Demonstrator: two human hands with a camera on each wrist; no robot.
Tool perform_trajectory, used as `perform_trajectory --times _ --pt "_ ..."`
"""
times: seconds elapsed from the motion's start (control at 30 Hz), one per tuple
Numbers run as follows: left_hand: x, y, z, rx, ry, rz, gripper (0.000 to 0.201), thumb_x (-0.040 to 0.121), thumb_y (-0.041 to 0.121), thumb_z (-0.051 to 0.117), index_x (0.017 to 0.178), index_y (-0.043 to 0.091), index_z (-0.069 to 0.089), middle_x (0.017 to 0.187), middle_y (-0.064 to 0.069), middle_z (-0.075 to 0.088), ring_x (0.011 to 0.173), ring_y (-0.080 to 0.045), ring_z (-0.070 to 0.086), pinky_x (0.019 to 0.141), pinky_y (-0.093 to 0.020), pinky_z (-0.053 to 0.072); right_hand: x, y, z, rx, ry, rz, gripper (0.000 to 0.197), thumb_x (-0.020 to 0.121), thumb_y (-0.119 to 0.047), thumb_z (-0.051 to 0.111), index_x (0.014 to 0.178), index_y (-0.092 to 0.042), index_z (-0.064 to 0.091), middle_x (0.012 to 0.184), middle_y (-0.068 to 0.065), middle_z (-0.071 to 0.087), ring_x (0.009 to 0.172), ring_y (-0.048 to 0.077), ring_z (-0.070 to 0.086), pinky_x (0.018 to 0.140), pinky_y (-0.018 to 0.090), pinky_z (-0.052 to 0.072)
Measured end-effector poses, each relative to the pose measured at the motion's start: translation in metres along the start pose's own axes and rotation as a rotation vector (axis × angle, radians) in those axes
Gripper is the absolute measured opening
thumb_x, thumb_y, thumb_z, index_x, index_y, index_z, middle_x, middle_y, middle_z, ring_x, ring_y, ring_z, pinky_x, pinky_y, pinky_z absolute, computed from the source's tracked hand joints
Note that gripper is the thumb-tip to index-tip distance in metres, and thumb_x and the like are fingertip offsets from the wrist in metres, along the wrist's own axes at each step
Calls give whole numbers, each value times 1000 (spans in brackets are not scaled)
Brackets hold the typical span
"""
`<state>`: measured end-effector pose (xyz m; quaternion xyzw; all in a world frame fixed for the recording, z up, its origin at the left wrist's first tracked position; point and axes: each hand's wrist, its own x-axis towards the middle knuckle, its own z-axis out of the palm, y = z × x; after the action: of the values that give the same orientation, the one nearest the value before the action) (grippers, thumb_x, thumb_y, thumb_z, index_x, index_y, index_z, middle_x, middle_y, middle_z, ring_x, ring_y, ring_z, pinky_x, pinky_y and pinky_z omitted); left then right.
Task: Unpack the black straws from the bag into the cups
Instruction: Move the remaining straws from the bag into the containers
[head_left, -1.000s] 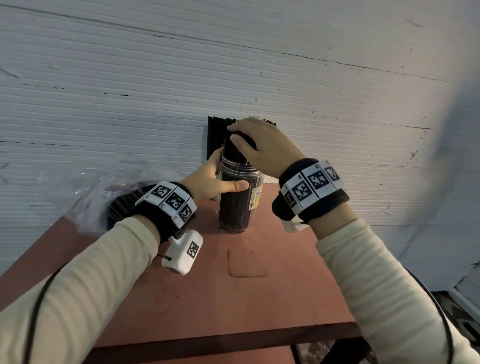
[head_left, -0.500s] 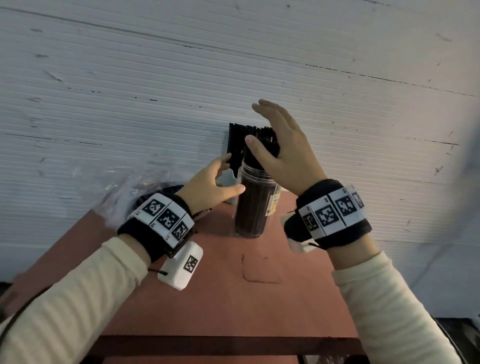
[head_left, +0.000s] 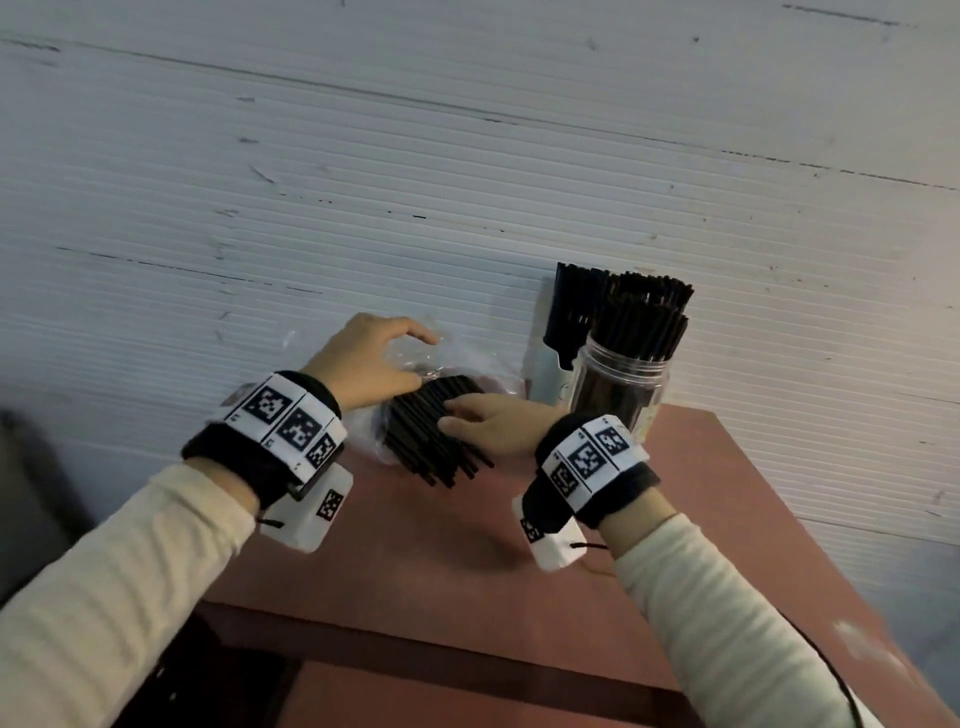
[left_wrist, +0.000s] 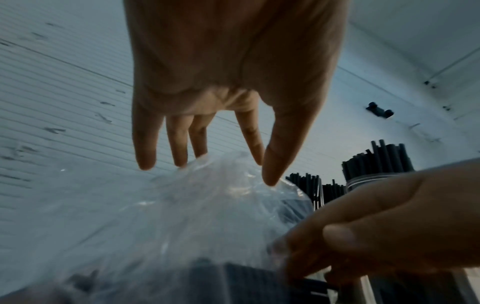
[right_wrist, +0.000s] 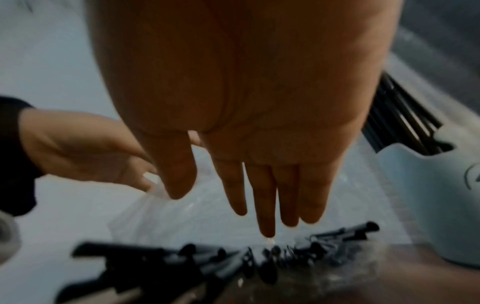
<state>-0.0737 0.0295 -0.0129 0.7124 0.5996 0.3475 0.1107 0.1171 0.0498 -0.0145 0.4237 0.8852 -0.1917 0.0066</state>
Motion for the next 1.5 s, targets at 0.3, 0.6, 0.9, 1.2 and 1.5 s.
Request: perform_trajectory --times 0.3,0.6,0.9,1.2,1.5 --pt "2 -21 1 -105 -39 -94 50 81 1 68 117 34 59 130 6 57 126 -13 47 102 -31 39 43 3 2 -94 -130 140 69 97 -56 40 153 -22 19 157 3 29 143 20 28 115 31 17" --pt "-3 -25 -1 -122 -6 -57 51 82 1 67 122 32 59 132 9 57 120 -11 50 91 -22 35 55 -12 10 -36 -106 80 76 90 -50 59 150 -19 24 151 3 38 137 20 37 106 24 26" --pt "-7 -27 -7 -154 -37 -31 54 81 0 68 124 30 59 132 11 55 115 -8 49 93 -22 38 64 -16 18 -159 -56 -63 62 87 -18 63 142 -33 40 141 3 48 126 24 47 104 36 39" --pt "-6 -27 -4 -178 52 -45 49 83 2 68 117 35 54 123 17 52 119 -8 47 89 -23 37 61 -1 12 -36 133 -117 42 86 -16 67 125 -31 59 128 -3 56 107 13 51 88 22 36" --pt "-4 -25 -2 -156 43 -37 52 82 4 69 120 36 54 123 13 56 116 -9 51 90 -24 42 52 3 6 46 156 -100 46 85 -13 64 124 -37 62 104 -7 63 80 11 59 73 20 46"
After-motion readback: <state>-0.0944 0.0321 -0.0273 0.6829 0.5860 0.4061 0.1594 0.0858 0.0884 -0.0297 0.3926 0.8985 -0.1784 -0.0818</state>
